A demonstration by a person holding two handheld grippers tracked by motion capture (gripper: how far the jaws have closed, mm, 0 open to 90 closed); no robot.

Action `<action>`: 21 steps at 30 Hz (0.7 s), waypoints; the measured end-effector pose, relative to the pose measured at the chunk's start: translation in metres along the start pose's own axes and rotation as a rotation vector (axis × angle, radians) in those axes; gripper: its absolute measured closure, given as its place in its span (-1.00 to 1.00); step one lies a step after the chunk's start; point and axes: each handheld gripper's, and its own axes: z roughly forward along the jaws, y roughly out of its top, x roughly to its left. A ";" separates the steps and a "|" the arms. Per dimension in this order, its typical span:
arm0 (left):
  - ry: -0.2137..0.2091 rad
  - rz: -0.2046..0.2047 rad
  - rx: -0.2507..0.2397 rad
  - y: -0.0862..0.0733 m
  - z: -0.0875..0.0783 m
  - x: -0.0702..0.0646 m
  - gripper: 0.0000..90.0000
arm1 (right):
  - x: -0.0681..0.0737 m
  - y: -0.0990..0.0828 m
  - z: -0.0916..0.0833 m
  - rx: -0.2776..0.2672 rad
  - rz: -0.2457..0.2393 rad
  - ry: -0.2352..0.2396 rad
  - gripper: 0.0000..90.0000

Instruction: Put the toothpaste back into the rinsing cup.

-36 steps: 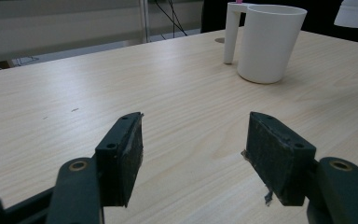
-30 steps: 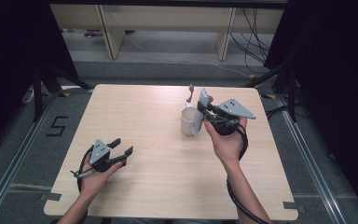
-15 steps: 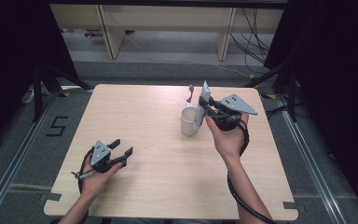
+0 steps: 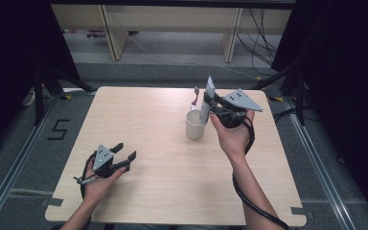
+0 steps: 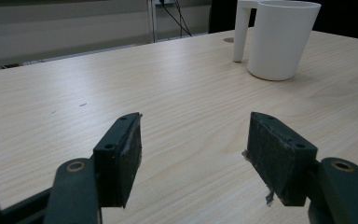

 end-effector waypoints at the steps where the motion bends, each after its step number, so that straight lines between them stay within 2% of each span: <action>1: 0.009 -0.006 0.013 0.000 -0.002 -0.001 -0.22 | 0.000 0.001 0.001 -0.001 -0.015 -0.006 0.70; 4: 0.009 -0.006 0.012 0.000 -0.001 -0.001 -0.22 | 0.001 0.001 0.004 -0.001 -0.012 -0.009 0.70; 7: 0.001 -0.001 -0.002 0.000 0.000 0.000 -0.22 | 0.000 0.001 0.007 -0.011 -0.047 -0.011 0.70; 8: 0.002 -0.003 -0.002 0.000 0.000 0.000 -0.22 | 0.002 0.001 0.008 -0.004 -0.024 -0.012 0.70; 9: 0.002 -0.002 0.001 0.000 0.000 0.000 -0.22 | 0.001 0.001 0.009 -0.011 -0.039 -0.014 0.70; 11: 0.008 -0.008 0.014 0.000 -0.001 0.000 -0.22 | 0.001 0.001 0.011 -0.011 -0.037 -0.012 0.70; 12: 0.008 -0.011 0.014 0.000 -0.001 0.000 -0.22 | 0.003 0.001 0.012 -0.007 -0.018 -0.007 0.70; 15: 0.009 -0.012 0.013 0.000 -0.001 0.000 -0.23 | 0.002 0.001 0.015 -0.008 -0.030 -0.009 0.70; 16: 0.009 -0.013 0.013 0.000 -0.001 0.000 -0.23 | 0.003 0.001 0.015 0.000 -0.011 -0.011 0.70; 17: 0.009 -0.013 0.013 0.000 -0.001 0.000 -0.23 | 0.001 0.002 0.017 -0.012 -0.047 -0.015 0.70; 18: 0.009 -0.014 0.013 0.000 -0.001 0.000 -0.23 | 0.001 0.002 0.017 -0.017 -0.046 -0.017 0.70; 19: 0.008 -0.014 0.013 0.000 -0.001 0.000 -0.23 | 0.002 0.002 0.018 -0.014 -0.024 -0.012 0.70; 21: 0.009 -0.014 0.014 0.000 -0.001 0.000 -0.23 | 0.002 0.002 0.019 -0.009 -0.027 -0.014 0.70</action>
